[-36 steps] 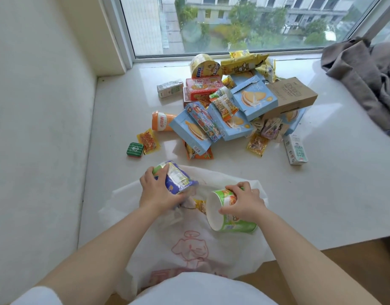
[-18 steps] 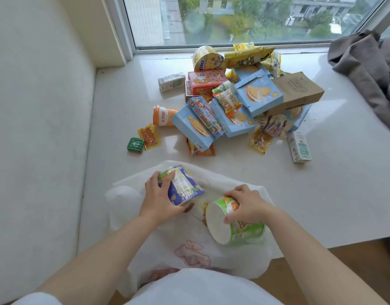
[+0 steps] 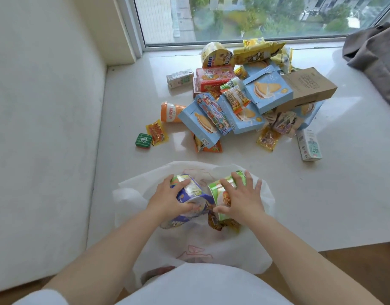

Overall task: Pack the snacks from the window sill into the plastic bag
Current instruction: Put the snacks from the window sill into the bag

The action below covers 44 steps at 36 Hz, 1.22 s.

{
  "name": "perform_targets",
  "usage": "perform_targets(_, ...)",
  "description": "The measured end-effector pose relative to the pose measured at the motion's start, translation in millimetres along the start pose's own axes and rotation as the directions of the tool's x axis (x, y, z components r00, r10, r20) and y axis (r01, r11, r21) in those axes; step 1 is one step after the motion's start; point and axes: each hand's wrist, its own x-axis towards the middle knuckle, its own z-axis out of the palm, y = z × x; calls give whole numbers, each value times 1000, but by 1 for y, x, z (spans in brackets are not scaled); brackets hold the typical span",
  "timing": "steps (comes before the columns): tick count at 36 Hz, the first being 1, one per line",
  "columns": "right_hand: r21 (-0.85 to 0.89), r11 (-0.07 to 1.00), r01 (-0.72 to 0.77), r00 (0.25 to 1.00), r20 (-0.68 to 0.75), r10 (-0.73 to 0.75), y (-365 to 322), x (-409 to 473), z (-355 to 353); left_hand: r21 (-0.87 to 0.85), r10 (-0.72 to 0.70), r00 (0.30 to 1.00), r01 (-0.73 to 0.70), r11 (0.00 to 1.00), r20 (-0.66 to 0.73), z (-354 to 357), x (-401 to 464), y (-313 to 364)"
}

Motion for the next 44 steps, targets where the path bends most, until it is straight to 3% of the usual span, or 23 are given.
perform_targets(2, -65, 994, 91, 966, -235, -104, -3, -4, -1, 104, 42, 999, -41, 994, -5, 5, -1, 5)
perform_targets(4, -129, 959, 253, 853, -438, -284, -8, -15, 7, 215, 82, 996, -76, 974, -19, 11, -5, 7)
perform_targets(6, -161, 901, 402, 773, -468, -428, -15, -26, 20, 296, 111, 993, -98, 950, -29, 15, -9, 5)
perform_targets(10, -113, 938, 327, 930, -138, -341, -42, -42, 36, 195, 88, 996, -79, 978, -36, 14, -16, -7)
perform_targets(13, -43, 975, 216, 972, 101, -211, -61, -42, 42, 72, 80, 997, -78, 994, -24, 6, -19, -10)
perform_targets(19, 186, 982, 14, 987, 153, -43, -75, -38, 53, -156, -7, 999, 0, 988, -46, 1, -17, -2)
perform_targets(22, 359, 933, 31, 988, 127, -82, -69, -36, 59, -122, -42, 997, 34, 992, -64, -2, -13, 2)
perform_targets(25, 636, 769, 66, 964, 159, -214, -61, -42, 50, -24, -52, 997, 51, 998, -54, -6, -9, 4)
perform_targets(28, 771, 634, -68, 875, 351, -333, -46, -56, 17, 28, -45, 999, 46, 999, -23, -12, -4, 6)
perform_targets(30, 706, 696, -133, 753, 528, -392, -35, -63, -1, 66, -46, 999, 46, 997, 6, -16, -1, 6)
perform_targets(32, 585, 796, -155, 672, 653, -349, -26, -70, -14, 149, -40, 999, 36, 988, 23, -19, 0, 8)
perform_targets(36, 291, 913, -286, 664, 747, -30, -9, -73, -27, 160, -18, 1000, 16, 987, 8, -22, -2, 13)
perform_targets(38, 195, 930, -310, 761, 638, 119, -2, -70, -30, 191, -2, 1000, 1, 982, 8, -21, -4, 16)
perform_targets(40, 172, 921, -350, 881, 395, 261, 4, -62, -26, 321, 2, 998, -23, 947, 66, -15, -8, 18)
perform_targets(42, 264, 875, -406, 913, 90, 397, 8, -51, -22, 456, 15, 990, -78, 886, 140, -4, -12, 18)
perform_targets(44, 378, 851, -364, 899, -97, 427, 7, -38, -18, 519, 62, 988, -128, 845, 143, 7, -12, 14)
